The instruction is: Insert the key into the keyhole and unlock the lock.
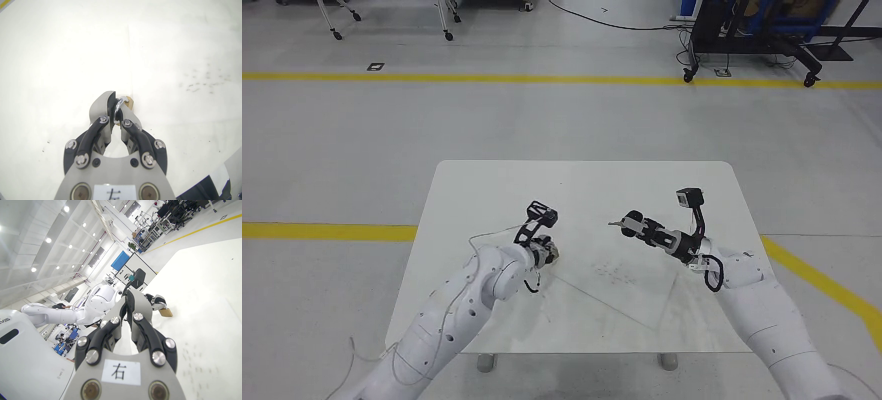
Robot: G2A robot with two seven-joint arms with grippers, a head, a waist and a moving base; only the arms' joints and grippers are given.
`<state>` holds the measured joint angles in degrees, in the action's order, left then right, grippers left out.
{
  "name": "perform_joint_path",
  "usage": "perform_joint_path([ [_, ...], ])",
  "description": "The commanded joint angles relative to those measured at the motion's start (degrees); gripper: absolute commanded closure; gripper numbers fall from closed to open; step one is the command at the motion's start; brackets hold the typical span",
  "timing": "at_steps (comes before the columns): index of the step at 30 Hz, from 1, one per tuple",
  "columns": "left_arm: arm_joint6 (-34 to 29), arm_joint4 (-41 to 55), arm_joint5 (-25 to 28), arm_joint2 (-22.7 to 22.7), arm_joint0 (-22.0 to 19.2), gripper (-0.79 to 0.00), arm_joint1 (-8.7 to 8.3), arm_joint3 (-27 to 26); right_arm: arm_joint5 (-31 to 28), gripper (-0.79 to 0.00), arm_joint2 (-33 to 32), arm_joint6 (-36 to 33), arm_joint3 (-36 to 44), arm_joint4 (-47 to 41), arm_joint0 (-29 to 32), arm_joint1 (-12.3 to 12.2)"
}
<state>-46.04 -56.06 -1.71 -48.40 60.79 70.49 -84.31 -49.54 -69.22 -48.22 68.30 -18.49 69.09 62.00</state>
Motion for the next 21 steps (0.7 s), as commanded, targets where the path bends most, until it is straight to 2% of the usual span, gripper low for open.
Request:
perform_joint_path([
  [1,1.6,3.1,1.5,-2.2,0.8,0.000,-0.26,-0.1,0.0,0.000,0.0,0.0,0.0,0.0,0.0,0.0],
  [9,8.7,20.2,12.9,-11.0,3.2,0.000,-1.10,0.0,0.0,0.000,0.0,0.0,0.0,0.0,0.0,0.0],
  [13,10.3,29.2,17.7,-14.3,2.7,0.000,-1.20,2.2,0.0,0.000,0.0,0.0,0.0,0.0,0.0,0.0],
  [16,8.1,26.2,16.3,-14.0,1.2,0.000,-1.33,2.4,0.0,0.000,0.0,0.0,0.0,0.0,0.0,0.0],
  [21,8.1,26.2,16.3,-14.0,1.2,0.000,-1.33,2.4,0.0,0.000,0.0,0.0,0.0,0.0,0.0,0.0],
])
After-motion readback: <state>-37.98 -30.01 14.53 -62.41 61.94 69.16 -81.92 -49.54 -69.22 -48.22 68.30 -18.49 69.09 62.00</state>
